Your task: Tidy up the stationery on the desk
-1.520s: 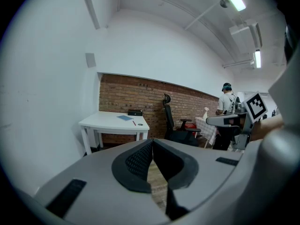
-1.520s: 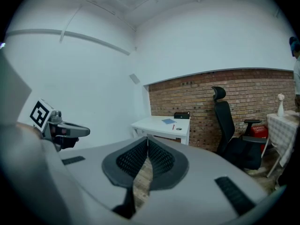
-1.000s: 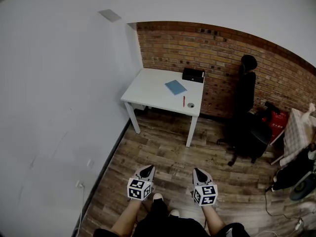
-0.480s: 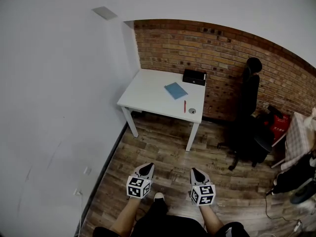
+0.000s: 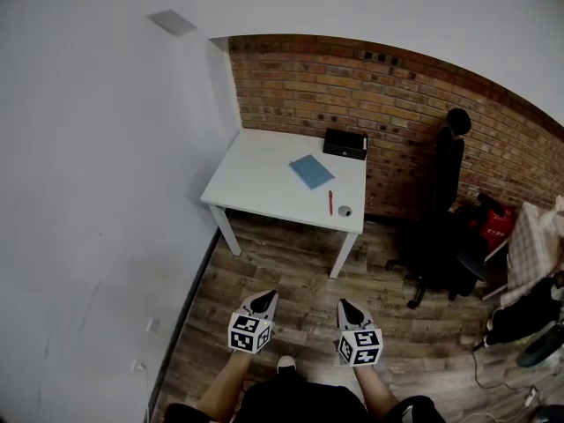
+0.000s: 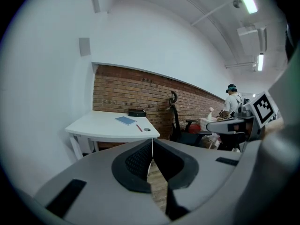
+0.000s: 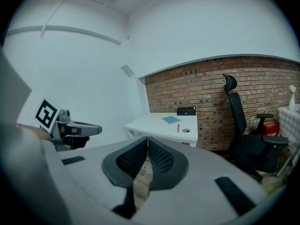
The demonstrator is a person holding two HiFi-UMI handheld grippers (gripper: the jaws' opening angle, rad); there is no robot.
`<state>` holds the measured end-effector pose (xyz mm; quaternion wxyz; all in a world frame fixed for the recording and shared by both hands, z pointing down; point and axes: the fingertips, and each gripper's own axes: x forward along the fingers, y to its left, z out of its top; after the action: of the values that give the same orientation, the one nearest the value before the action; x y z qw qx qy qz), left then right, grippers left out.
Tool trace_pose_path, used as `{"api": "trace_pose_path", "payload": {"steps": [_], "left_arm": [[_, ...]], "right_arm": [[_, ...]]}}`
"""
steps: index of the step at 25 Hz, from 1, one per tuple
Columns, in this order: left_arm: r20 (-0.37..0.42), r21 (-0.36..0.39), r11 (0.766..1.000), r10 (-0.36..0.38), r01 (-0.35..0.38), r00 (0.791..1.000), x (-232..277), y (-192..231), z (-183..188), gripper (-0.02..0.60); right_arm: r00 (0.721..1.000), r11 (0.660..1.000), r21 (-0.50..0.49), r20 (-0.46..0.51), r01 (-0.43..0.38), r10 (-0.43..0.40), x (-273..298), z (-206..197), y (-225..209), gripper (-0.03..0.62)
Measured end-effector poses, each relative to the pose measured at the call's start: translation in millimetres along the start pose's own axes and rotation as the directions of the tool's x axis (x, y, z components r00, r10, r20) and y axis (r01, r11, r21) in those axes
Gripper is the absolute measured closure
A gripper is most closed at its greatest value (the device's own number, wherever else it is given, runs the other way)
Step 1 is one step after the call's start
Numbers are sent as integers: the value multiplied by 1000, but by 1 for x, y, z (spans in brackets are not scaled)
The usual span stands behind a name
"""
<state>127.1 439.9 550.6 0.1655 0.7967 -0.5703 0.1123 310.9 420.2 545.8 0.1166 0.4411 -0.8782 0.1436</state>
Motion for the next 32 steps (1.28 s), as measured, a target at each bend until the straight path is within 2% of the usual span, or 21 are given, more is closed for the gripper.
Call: {"api": "trace_pose_path", "payload": {"steps": [13, 19, 26, 32], "left_arm": [[-2, 9, 999, -31, 31, 1000, 24, 69, 15, 566], [-10, -5, 999, -47, 47, 999, 36, 83, 18, 566], [-40, -17, 998, -53, 53, 998, 64, 100, 11, 566], [-54, -14, 999, -45, 44, 998, 102, 124, 21, 566]], "right_arm": [[1000, 1000, 1, -5, 25, -25, 70, 19, 23, 571], [999, 999, 8, -19, 39, -39, 85, 21, 22, 571], [996, 996, 19, -5, 85, -85, 110, 19, 4, 571], [997, 996, 40, -24, 79, -78, 157, 26, -18, 571]]}}
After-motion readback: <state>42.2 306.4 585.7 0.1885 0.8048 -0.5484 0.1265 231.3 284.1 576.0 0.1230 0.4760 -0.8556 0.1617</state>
